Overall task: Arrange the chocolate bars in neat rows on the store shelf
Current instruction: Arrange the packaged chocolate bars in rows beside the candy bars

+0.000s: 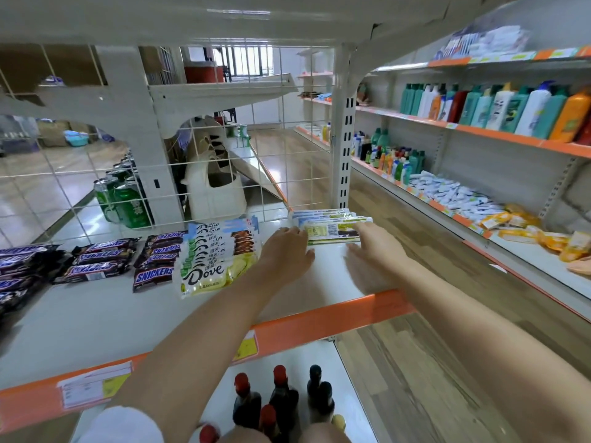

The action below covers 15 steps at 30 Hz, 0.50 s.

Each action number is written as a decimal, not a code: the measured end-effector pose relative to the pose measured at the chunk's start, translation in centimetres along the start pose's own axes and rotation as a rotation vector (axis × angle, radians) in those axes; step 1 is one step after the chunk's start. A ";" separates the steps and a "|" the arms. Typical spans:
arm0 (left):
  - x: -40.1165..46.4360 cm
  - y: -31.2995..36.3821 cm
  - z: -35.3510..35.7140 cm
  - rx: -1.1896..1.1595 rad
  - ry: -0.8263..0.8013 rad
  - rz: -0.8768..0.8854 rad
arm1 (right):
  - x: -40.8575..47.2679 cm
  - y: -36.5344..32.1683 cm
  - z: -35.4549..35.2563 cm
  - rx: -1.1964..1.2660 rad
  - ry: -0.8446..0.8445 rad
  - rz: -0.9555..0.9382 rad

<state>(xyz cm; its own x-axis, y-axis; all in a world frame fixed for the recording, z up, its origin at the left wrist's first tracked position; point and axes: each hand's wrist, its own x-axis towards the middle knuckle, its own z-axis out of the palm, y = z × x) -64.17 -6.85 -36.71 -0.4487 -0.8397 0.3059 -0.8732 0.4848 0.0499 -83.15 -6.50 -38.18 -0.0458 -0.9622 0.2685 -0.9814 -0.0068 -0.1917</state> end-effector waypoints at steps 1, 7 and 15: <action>0.3 -0.1 0.0 0.005 0.002 0.003 | 0.5 0.1 0.0 -0.026 0.008 -0.009; 1.6 -0.6 0.4 0.023 0.011 0.038 | 3.1 0.5 0.8 -0.171 0.002 -0.058; 2.2 -1.1 0.8 0.025 0.008 0.044 | 3.8 1.0 2.0 -0.245 0.070 -0.091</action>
<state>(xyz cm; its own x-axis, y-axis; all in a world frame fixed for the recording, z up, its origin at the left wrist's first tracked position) -64.38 -9.42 -36.88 -0.4853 -0.8158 0.3147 -0.8573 0.5147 0.0125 -83.92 -10.72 -39.23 0.0408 -0.9395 0.3401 -0.9975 -0.0186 0.0682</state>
